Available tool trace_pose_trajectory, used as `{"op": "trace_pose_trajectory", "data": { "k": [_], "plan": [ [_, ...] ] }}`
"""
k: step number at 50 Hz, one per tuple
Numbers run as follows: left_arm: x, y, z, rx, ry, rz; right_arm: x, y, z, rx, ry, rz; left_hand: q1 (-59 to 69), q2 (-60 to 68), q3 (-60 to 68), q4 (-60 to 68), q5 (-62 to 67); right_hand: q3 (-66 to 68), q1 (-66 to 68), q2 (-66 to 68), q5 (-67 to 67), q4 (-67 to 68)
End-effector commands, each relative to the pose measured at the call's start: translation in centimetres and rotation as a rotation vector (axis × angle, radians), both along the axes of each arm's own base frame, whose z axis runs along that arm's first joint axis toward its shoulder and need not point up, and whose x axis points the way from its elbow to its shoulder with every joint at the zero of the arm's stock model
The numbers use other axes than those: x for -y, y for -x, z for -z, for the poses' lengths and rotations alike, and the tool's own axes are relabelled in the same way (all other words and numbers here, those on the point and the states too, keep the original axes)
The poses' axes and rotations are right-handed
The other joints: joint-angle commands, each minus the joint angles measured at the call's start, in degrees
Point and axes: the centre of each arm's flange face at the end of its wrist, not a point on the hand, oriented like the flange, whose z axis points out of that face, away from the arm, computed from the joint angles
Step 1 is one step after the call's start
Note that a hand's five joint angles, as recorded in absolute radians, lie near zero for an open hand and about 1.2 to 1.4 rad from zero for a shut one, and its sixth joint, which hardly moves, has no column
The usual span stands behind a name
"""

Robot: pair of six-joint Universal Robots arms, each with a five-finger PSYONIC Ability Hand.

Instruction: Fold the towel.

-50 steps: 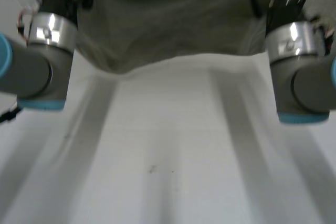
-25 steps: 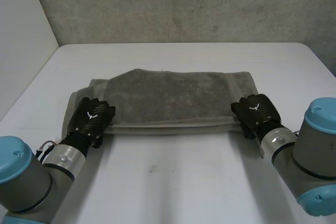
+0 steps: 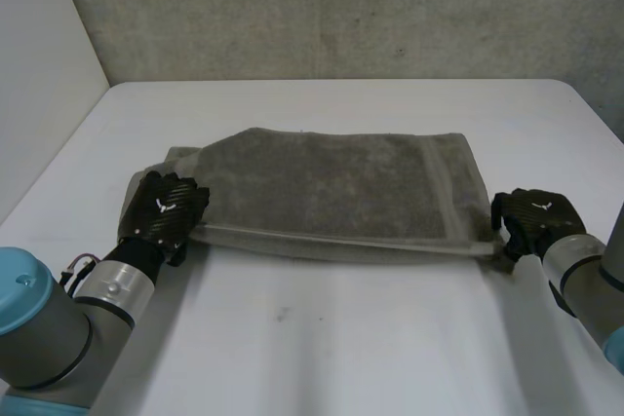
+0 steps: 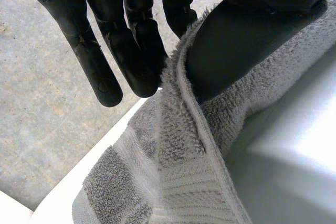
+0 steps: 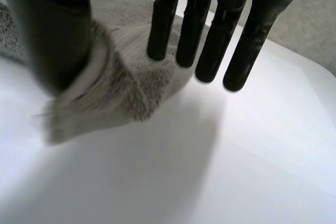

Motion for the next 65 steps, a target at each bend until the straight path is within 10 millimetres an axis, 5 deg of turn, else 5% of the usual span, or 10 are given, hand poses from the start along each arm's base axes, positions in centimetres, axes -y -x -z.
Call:
{"op": "trace_pose_trajectory", "data": {
  "k": [1,8,12,19,26,38,43,47,54,65],
  "plan": [
    [-0.1,0.1,0.2,0.002,-0.005,0.004,-0.3,0.7,-0.2,0.006,-0.005,0.009,10.94,10.23,10.30,10.24,10.56,29.60,29.66,28.63,30.36,29.68],
    [-0.1,0.2,0.7,0.004,-0.024,0.008,-0.2,0.5,-0.7,0.001,0.050,-0.009,10.94,10.23,10.30,10.24,10.56,38.46,38.52,37.49,39.22,38.54],
    [0.0,-0.1,0.9,0.015,-0.039,-0.003,-0.2,0.3,-0.5,-0.002,0.062,-0.015,-45.78,-46.49,-46.42,-46.48,-46.17,38.46,38.52,37.49,39.22,38.54],
    [0.5,-1.5,0.5,0.021,-0.088,-0.054,-0.2,0.6,-0.5,-0.078,0.096,-0.036,-46.90,-47.61,-47.54,-47.60,-47.28,38.46,38.52,37.49,39.22,38.54],
    [2.0,-4.3,1.0,0.025,-0.153,-0.156,-0.1,0.6,-0.6,-0.086,0.103,-0.038,-46.06,-46.77,-46.70,-46.76,-46.45,38.46,38.52,37.49,39.22,38.54],
    [1.5,-4.7,1.4,0.030,-0.220,-0.170,0.0,0.7,-0.7,-0.089,0.106,-0.034,-41.52,-42.23,-42.16,-42.22,-41.90,38.46,38.52,37.49,39.22,38.54],
    [1.6,-4.7,1.4,0.027,-0.218,-0.171,-0.1,0.7,-0.7,-0.090,0.105,-0.031,-23.19,-23.90,-23.82,-23.88,-23.57,38.46,38.52,37.49,39.22,38.54],
    [1.4,-4.6,1.5,0.010,-0.235,-0.168,-0.1,0.7,-0.7,-0.090,0.105,-0.032,10.00,9.29,9.36,9.30,9.62,38.46,38.52,37.49,39.22,38.54],
    [0.8,-4.5,1.5,0.005,-0.241,-0.161,-0.2,0.7,-1.6,-0.093,0.123,-0.037,10.94,10.23,10.30,10.24,10.56,38.46,38.52,37.49,39.22,38.54],
    [-2.7,-4.9,-3.9,0.014,-0.174,-0.157,-2.8,2.3,-6.1,-0.309,0.098,-0.089,10.94,10.23,10.30,10.24,10.56,38.46,38.52,37.49,39.22,38.54]
  ]
}}
